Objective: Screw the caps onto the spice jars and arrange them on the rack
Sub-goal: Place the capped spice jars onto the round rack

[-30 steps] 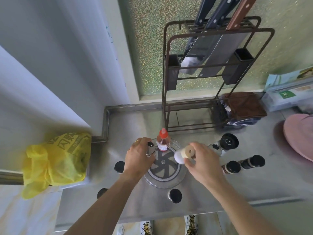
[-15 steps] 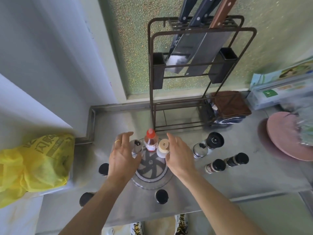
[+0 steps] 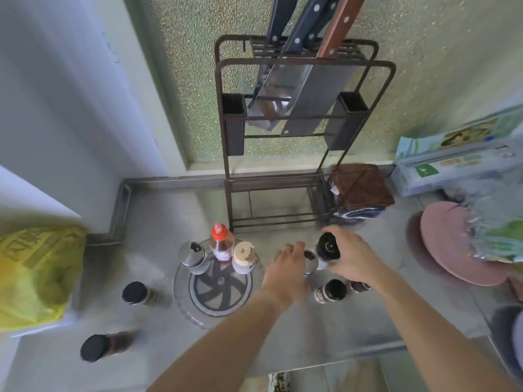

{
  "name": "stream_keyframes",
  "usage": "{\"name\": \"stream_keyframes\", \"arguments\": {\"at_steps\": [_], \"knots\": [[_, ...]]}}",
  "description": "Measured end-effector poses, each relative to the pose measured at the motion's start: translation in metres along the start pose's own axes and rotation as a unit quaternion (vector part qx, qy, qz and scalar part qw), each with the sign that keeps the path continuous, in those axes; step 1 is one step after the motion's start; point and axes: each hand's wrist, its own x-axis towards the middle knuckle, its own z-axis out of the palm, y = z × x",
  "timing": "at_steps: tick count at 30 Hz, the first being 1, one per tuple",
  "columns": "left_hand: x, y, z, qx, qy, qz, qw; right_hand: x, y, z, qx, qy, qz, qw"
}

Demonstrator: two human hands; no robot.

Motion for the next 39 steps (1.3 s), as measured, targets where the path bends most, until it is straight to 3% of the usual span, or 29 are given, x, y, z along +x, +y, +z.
{"name": "stream_keyframes", "arguments": {"at_steps": [9, 14, 19, 23, 28, 39], "knots": [[0.001, 0.000, 0.002, 0.008, 0.060, -0.015, 0.998, 0.014, 0.008, 0.027, 0.017, 0.112, -0.014, 0.993], [-0.053, -0.014, -0.047, -0.077, 0.211, -0.027, 0.974, -0.008, -0.013, 0.000, 0.047, 0.174, 0.001, 0.984], [-0.125, -0.064, -0.106, -0.059, 0.305, -0.075, 0.948, -0.061, -0.066, -0.027, 0.087, 0.223, -0.030, 0.970], [-0.149, -0.107, -0.108, -0.054, 0.309, -0.145, 0.938, -0.095, -0.122, -0.010, 0.111, 0.183, -0.087, 0.973], [-0.137, -0.141, -0.088, -0.052, 0.300, -0.173, 0.937, -0.089, -0.175, 0.051, 0.111, 0.133, -0.138, 0.975], [-0.115, -0.164, -0.071, -0.089, 0.273, -0.135, 0.948, -0.064, -0.216, 0.135, 0.060, 0.100, -0.141, 0.983]]}}
